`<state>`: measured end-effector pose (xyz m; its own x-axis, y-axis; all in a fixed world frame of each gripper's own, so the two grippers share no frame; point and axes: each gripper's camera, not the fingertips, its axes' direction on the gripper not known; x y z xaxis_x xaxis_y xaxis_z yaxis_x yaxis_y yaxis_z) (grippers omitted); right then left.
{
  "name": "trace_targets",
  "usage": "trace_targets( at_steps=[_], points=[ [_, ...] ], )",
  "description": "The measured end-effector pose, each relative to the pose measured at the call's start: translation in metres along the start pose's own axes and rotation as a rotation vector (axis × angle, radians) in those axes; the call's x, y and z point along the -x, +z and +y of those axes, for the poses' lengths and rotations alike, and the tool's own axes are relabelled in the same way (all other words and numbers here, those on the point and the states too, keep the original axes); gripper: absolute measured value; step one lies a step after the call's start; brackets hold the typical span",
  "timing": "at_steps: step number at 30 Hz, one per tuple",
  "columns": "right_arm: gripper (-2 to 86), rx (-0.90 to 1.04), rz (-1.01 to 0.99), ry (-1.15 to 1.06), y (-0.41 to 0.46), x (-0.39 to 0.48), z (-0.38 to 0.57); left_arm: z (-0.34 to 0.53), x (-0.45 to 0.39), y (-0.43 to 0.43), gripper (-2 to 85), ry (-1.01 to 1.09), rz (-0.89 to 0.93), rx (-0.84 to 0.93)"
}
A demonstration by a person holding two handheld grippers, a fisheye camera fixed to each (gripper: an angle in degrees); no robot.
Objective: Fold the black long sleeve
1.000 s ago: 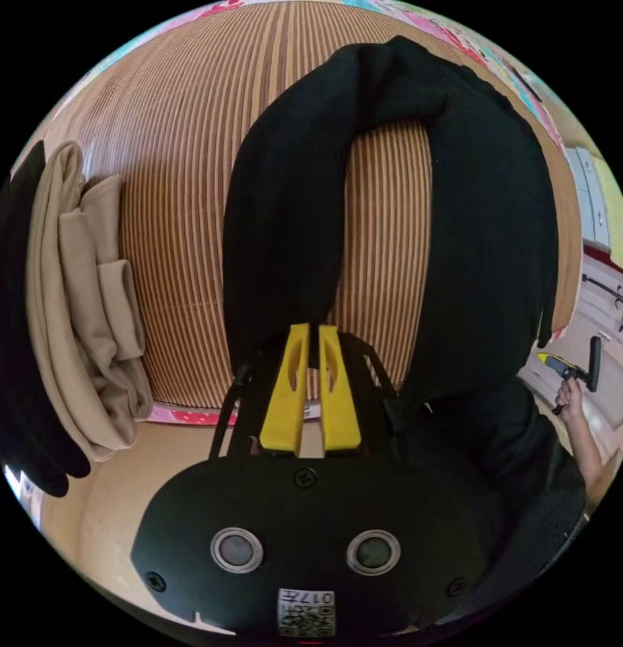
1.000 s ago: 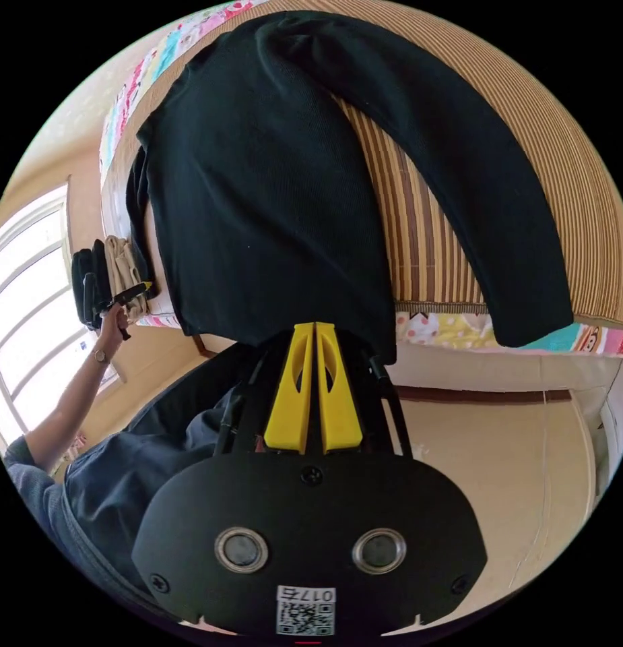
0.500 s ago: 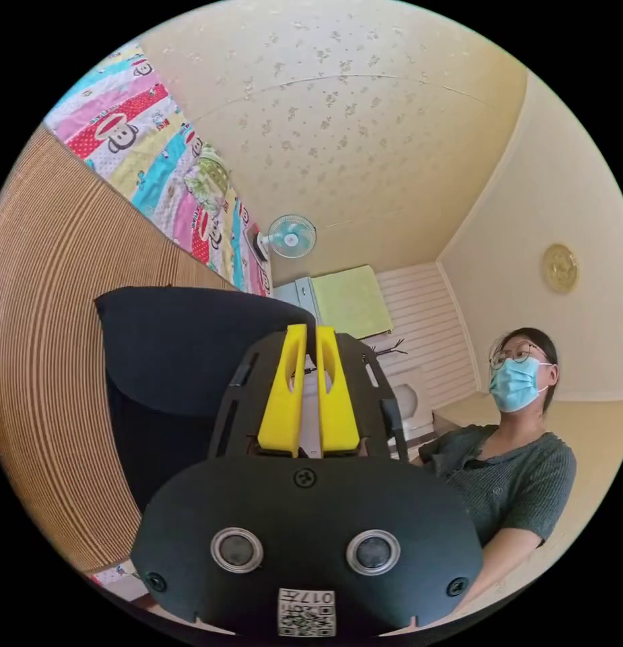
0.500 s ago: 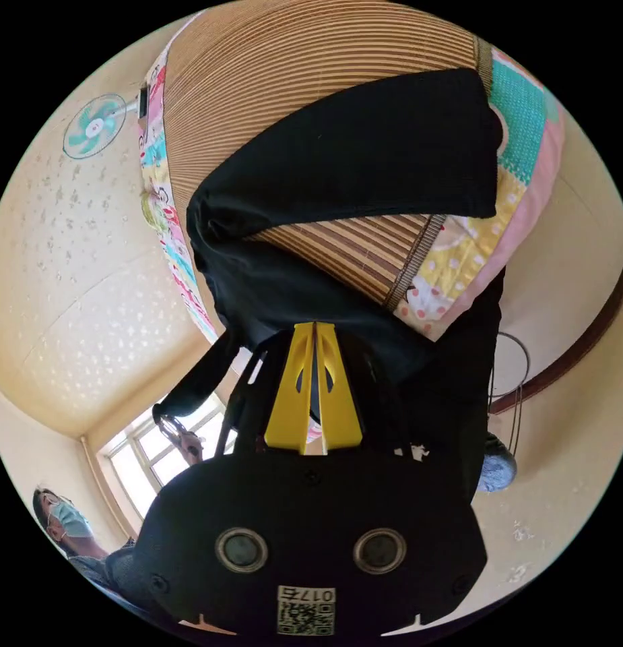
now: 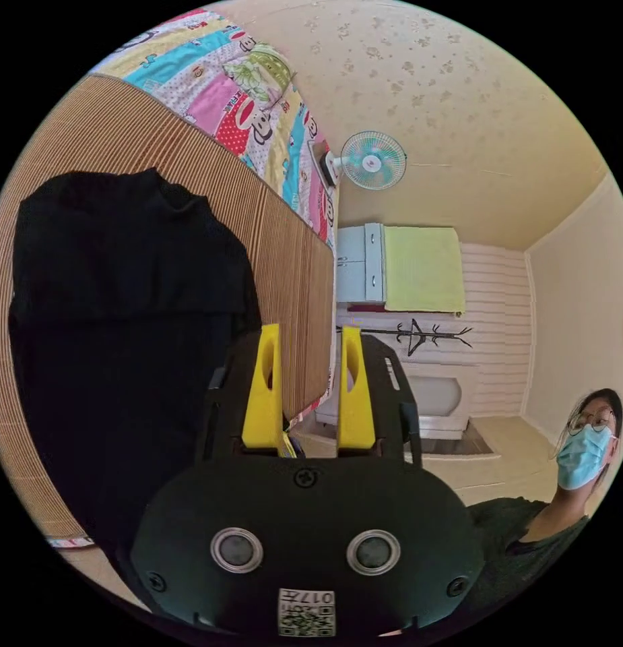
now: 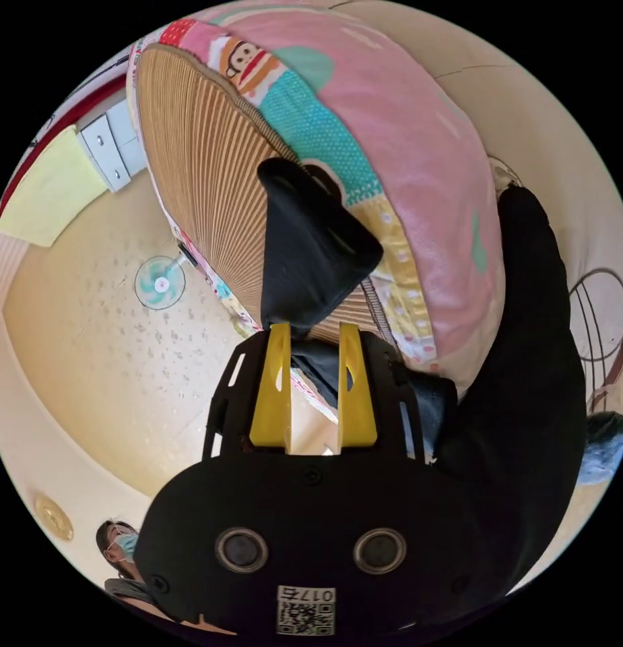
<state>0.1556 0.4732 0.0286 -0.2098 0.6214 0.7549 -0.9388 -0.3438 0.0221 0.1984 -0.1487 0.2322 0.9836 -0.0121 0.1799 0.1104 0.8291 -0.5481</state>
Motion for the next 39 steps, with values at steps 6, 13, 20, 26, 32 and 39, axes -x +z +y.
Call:
trace_targets(
  at_steps=[6, 13, 20, 26, 32, 39],
  points=[
    [9.4, -0.047, 0.009, 0.073, -0.006, -0.012, -0.02, 0.039, 0.045, -0.003, 12.0, -0.118, -0.14, 0.073],
    [4.0, 0.003, 0.095, 0.166, -0.005, -0.025, -0.032, 0.05, 0.047, 0.002, 11.3, -0.111, -0.192, 0.087],
    [1.6, -0.077, -0.11, -0.146, -0.009, 0.061, -0.056, 0.06, 0.054, -0.004, 10.2, -0.146, -0.127, 0.064],
    [1.4, 0.08, 0.001, -0.793, 0.083, 0.237, 0.008, 0.076, 0.055, -0.033, 10.1, -0.127, -0.146, 0.043],
    [2.6, 0.471, 0.004, -1.305, 0.25, 0.257, 0.217, 0.101, 0.069, -0.053, 10.1, -0.115, -0.206, 0.073],
    [6.3, 1.075, 0.332, -1.085, 0.402, 0.037, 0.355, 0.128, 0.129, -0.089, 10.1, -0.205, -0.287, 0.081]
  ],
)
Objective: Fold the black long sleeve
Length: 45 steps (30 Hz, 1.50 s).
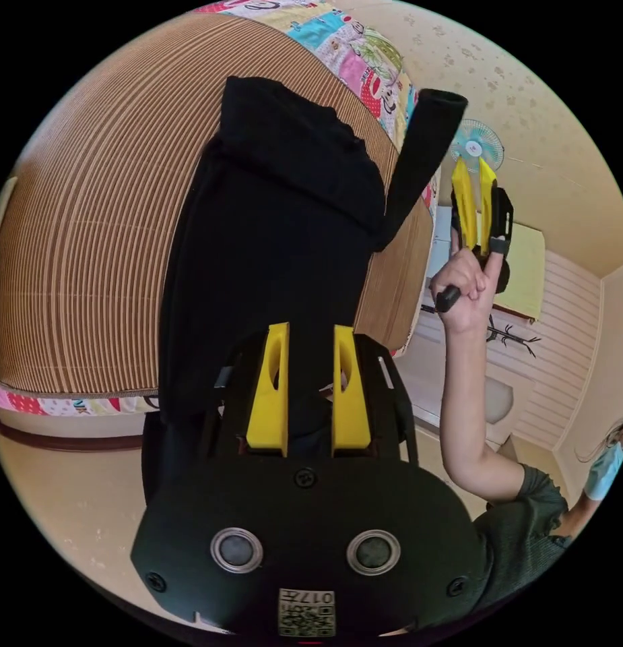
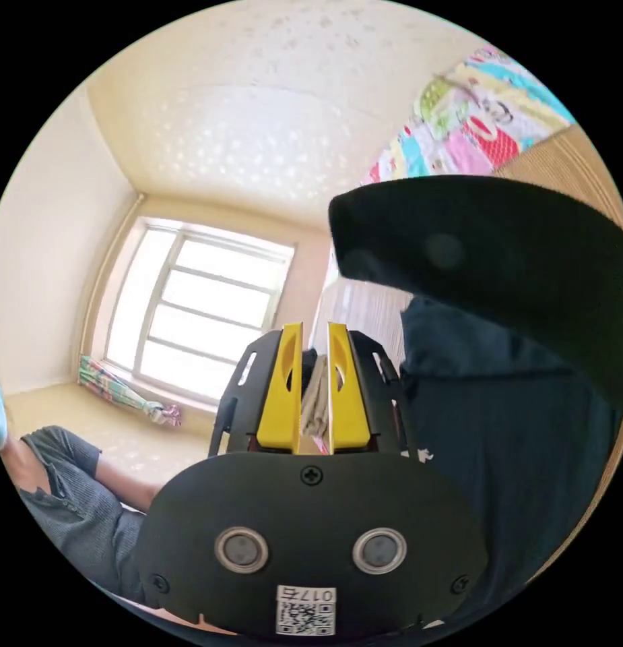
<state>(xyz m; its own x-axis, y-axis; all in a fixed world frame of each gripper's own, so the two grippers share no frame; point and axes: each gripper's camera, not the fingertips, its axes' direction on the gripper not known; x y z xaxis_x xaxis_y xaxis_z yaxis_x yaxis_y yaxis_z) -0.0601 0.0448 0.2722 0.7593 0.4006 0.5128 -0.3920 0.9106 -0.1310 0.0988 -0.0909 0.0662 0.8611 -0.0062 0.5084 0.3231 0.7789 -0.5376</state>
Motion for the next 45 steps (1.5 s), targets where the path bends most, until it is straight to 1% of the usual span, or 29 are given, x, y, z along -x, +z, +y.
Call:
trace_targets(
  at_steps=[3, 5, 7, 8, 12, 13, 16, 18, 19, 22, 23, 24, 25, 26, 27, 28, 29, 30, 31, 32, 33, 34, 35, 36, 37, 39, 40, 42, 45],
  points=[
    [7.1, 0.065, -0.016, 0.131, 0.026, -0.032, 0.051, 0.004, 0.029, -0.013, 10.3, -0.021, -0.04, 0.008],
    [7.3, 0.102, 0.05, 0.211, 0.021, -0.05, 0.084, 0.004, 0.046, -0.016, 10.6, -0.02, -0.085, 0.039],
    [7.6, 0.147, 0.195, 0.321, -0.002, -0.071, 0.124, 0.003, 0.062, -0.013, 10.9, -0.013, -0.146, 0.089],
    [7.6, 0.153, 0.236, 0.349, -0.011, -0.075, 0.133, 0.002, 0.073, -0.008, 11.2, -0.008, -0.187, 0.135],
    [8.4, 0.19, 0.537, 0.496, -0.071, -0.084, 0.172, -0.004, 0.104, 0.013, 13.6, 0.013, -0.322, 0.3],
    [8.8, 0.217, 0.631, 0.526, -0.084, -0.083, 0.176, -0.005, 0.108, 0.016, 13.7, 0.017, -0.329, 0.319],
    [10.0, 0.307, 0.79, 0.553, -0.099, -0.082, 0.177, -0.011, 0.121, 0.025, 13.5, 0.021, -0.345, 0.385],
    [10.9, 0.365, 0.84, 0.582, -0.097, -0.086, 0.176, -0.02, 0.129, 0.023, 12.1, -0.01, -0.359, 0.387],
    [11.8, 0.403, 0.821, 0.594, -0.092, -0.09, 0.174, -0.022, 0.13, 0.02, 11.8, -0.016, -0.363, 0.388],
    [11.4, 0.396, 0.814, 0.625, -0.09, -0.09, 0.165, -0.032, 0.133, 0.007, 9.5, 0.002, -0.377, 0.411],
    [11.0, 0.397, 0.804, 0.623, -0.09, -0.089, 0.163, -0.033, 0.135, 0.006, 7.3, 0.035, -0.347, 0.46],
    [8.0, 0.425, 0.733, 0.609, -0.089, -0.088, 0.16, -0.031, 0.139, 0.006, 4.8, 0.058, -0.279, 0.514],
    [5.8, 0.477, 0.64, 0.598, -0.088, -0.086, 0.16, -0.03, 0.14, 0.004, 3.5, 0.07, -0.238, 0.528],
    [5.1, 0.504, 0.593, 0.595, -0.088, -0.085, 0.16, -0.028, 0.141, -0.006, 3.0, 0.11, -0.152, 0.529],
    [4.1, 0.529, 0.442, 0.582, -0.093, -0.079, 0.161, -0.026, 0.14, -0.019, 2.5, 0.161, -0.077, 0.533],
    [3.5, 0.481, 0.185, 0.594, -0.105, -0.072, 0.162, -0.024, 0.139, -0.025, 2.3, 0.184, -0.038, 0.542],
    [3.4, 0.433, 0.025, 0.597, -0.113, -0.068, 0.164, -0.021, 0.14, -0.037, 2.0, 0.207, 0.079, 0.576],
    [3.1, 0.301, -0.28, 0.558, -0.131, -0.055, 0.165, -0.02, 0.145, -0.05, 1.8, 0.184, 0.29, 0.601],
    [2.9, 0.158, -0.451, 0.487, -0.152, -0.04, 0.166, -0.019, 0.147, -0.058, 1.8, 0.169, 0.437, 0.6],
    [2.8, 0.08, -0.498, 0.441, -0.165, -0.031, 0.166, -0.019, 0.149, -0.076, 1.8, 0.161, 0.734, 0.539],
    [2.7, -0.066, -0.548, 0.362, -0.188, -0.016, 0.165, -0.022, 0.149, -0.099, 1.9, 0.194, 0.953, 0.411],
    [2.6, -0.195, -0.562, 0.316, -0.207, -0.006, 0.163, -0.025, 0.149, -0.111, 2.0, 0.218, 1.023, 0.344],
    [2.6, -0.251, -0.555, 0.306, -0.215, -0.003, 0.161, -0.033, 0.15, -0.133, 2.2, 0.26, 1.104, 0.204],
    [2.6, -0.344, -0.538, 0.297, -0.225, 0.0, 0.155, -0.045, 0.151, -0.15, 2.4, 0.266, 1.111, 0.065],
    [2.5, -0.392, -0.525, 0.307, -0.226, -0.003, 0.142, -0.052, 0.153, -0.155, 2.5, 0.253, 1.094, 0.003],
    [2.5, -0.427, -0.509, 0.372, -0.218, -0.016, 0.114, -0.09, 0.159, -0.159, 2.8, 0.109, 1.006, -0.166],
    [2.5, -0.459, -0.47, 0.422, -0.211, -0.026, 0.092, -0.1, 0.162, -0.157, 2.9, 0.057, 0.988, -0.201],
    [2.6, -0.504, -0.434, 0.474, -0.199, -0.043, 0.055, -0.142, 0.169, -0.146, 3.1, -0.124, 0.94, -0.35],
    [2.7, -0.598, -0.459, 0.545, -0.177, -0.067, -0.006, -0.193, 0.167, -0.138, 3.1, -0.229, 0.959, -0.484]
  ],
)
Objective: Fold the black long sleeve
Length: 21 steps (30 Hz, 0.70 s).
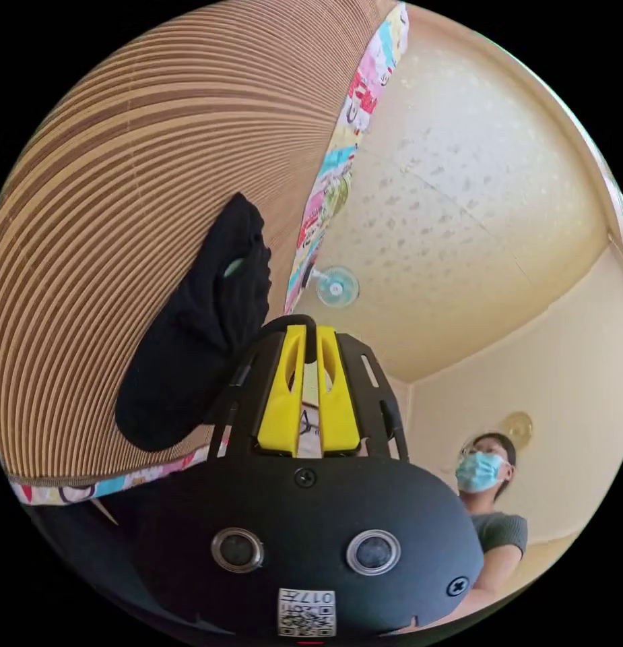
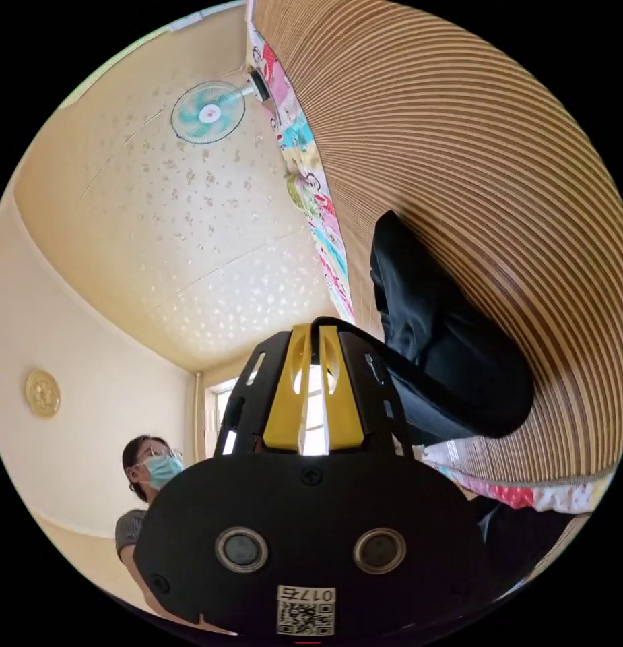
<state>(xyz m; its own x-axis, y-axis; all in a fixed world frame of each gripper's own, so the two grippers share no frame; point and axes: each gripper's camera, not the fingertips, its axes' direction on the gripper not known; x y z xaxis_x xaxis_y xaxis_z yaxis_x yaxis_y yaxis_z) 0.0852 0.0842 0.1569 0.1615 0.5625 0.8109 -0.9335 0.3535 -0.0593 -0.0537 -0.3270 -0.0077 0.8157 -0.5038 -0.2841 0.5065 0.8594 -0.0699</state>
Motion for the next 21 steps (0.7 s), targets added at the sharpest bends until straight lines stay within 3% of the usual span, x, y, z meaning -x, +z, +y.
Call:
trace_targets(
  at_steps=[6, 11, 13, 15, 16, 17, 19, 21],
  points=[
    [4.0, -0.125, 0.044, 0.05, 0.093, 0.013, -0.058, -0.063, 0.013, 0.056, 5.4, -0.118, 0.158, -0.168],
    [7.0, -0.176, -0.039, -0.062, 0.119, 0.03, -0.067, -0.082, -0.015, 0.054, 10.0, 0.086, -0.069, -0.193],
    [8.0, -0.003, 0.209, -0.177, 0.141, 0.052, -0.059, -0.077, -0.026, 0.051, 10.7, 0.188, -0.27, -0.134],
    [9.1, 0.171, 0.484, -0.239, 0.17, 0.061, -0.045, -0.056, -0.026, 0.057, 13.2, 0.27, -0.647, -0.019],
    [9.9, 0.293, 0.618, -0.27, 0.193, 0.062, -0.031, -0.049, -0.025, 0.061, 14.1, 0.301, -0.739, 0.006],
    [10.3, 0.35, 0.664, -0.287, 0.204, 0.062, -0.024, -0.033, -0.019, 0.069, 15.3, 0.358, -0.901, 0.062],
    [12.0, 0.545, 0.777, -0.35, 0.252, 0.057, 0.013, -0.014, 0.0, 0.082, 16.1, 0.384, -0.966, 0.188],
    [13.4, 0.701, 0.836, -0.382, 0.294, 0.05, 0.041, 0.003, 0.028, 0.09, 14.5, 0.34, -0.872, 0.281]
  ],
)
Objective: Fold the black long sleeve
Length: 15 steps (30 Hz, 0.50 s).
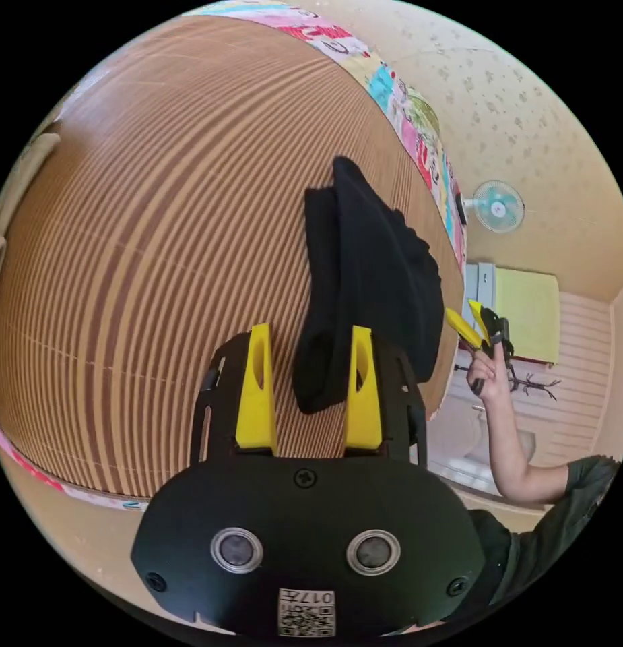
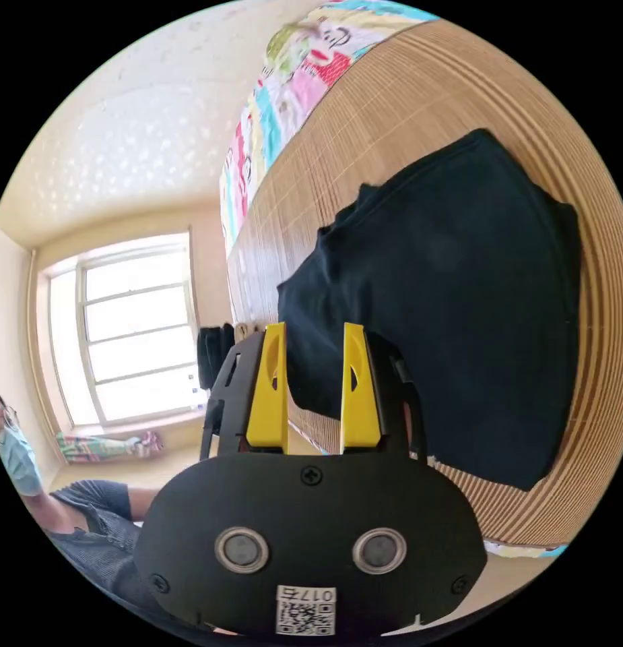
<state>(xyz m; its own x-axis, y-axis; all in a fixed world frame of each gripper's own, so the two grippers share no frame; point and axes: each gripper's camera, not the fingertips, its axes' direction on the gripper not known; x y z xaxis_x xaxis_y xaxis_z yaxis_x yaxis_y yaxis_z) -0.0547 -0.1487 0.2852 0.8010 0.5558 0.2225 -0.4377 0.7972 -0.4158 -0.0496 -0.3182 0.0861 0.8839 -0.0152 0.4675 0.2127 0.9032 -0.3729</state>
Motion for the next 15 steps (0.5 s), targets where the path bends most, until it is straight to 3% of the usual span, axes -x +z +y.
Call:
trace_targets(
  at_steps=[5, 8, 11, 13, 14, 15],
  points=[
    [17.6, 0.268, 0.182, -0.143, 0.093, 0.073, -0.029, 0.012, 0.008, 0.037, 11.1, -0.103, 0.379, 0.028],
    [19.1, 0.433, 0.329, -0.2, 0.143, 0.102, -0.046, 0.017, -0.018, 0.04, 7.0, -0.076, 0.265, 0.013],
    [18.8, 0.629, 0.613, -0.325, 0.184, 0.123, -0.048, 0.02, -0.061, 0.028, 5.2, 0.019, 0.14, -0.05],
    [13.9, 0.683, 0.879, -0.49, 0.187, 0.138, -0.037, 0.023, -0.089, 0.023, 5.0, 0.078, 0.073, -0.077],
    [11.4, 0.659, 0.92, -0.536, 0.18, 0.142, -0.034, 0.025, -0.106, 0.02, 4.3, 0.128, 0.081, -0.085],
    [8.5, 0.601, 0.911, -0.584, 0.156, 0.146, -0.029, 0.027, -0.125, 0.015, 3.3, 0.221, 0.22, -0.107]
  ],
)
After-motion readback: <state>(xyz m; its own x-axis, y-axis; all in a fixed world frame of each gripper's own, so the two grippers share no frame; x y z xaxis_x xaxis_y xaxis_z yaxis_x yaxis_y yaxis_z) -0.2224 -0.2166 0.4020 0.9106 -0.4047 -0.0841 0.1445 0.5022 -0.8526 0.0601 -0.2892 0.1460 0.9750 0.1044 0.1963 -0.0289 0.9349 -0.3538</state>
